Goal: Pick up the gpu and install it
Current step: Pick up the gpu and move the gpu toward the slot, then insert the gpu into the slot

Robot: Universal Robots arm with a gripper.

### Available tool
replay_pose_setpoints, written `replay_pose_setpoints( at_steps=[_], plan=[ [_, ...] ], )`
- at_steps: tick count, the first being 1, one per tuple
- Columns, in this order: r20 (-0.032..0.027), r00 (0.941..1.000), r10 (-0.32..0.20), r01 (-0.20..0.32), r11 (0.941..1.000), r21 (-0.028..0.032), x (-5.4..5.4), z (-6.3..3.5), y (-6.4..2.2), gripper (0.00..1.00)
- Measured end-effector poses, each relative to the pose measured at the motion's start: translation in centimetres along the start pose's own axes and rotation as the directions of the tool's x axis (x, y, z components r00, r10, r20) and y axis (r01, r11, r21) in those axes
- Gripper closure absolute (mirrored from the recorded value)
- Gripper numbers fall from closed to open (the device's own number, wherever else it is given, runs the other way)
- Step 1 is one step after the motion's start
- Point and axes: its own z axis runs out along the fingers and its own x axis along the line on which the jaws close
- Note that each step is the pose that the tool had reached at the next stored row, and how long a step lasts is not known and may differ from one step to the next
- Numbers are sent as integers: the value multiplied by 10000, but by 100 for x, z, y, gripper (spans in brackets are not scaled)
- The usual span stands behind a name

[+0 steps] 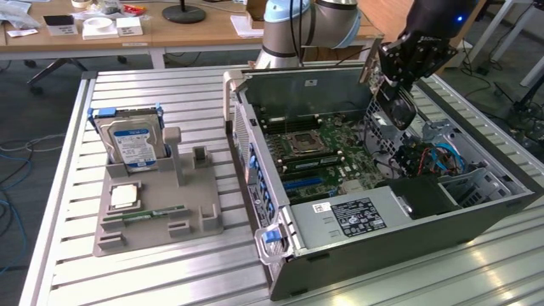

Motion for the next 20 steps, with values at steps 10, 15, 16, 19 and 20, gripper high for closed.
replay_pose_setpoints(
  at_steps=[10,15,16,19,20],
  plan=[
    [0,10000,0,0,10000,-2,1,23,-2,73],
    [0,10000,0,0,10000,-1,1,53,-3,73],
    [0,10000,-1,1,10000,-2,1,59,-4,73],
    [0,10000,0,0,10000,-2,1,61,-4,73],
    [0,10000,0,0,10000,-1,1,60,-4,73]
  ],
)
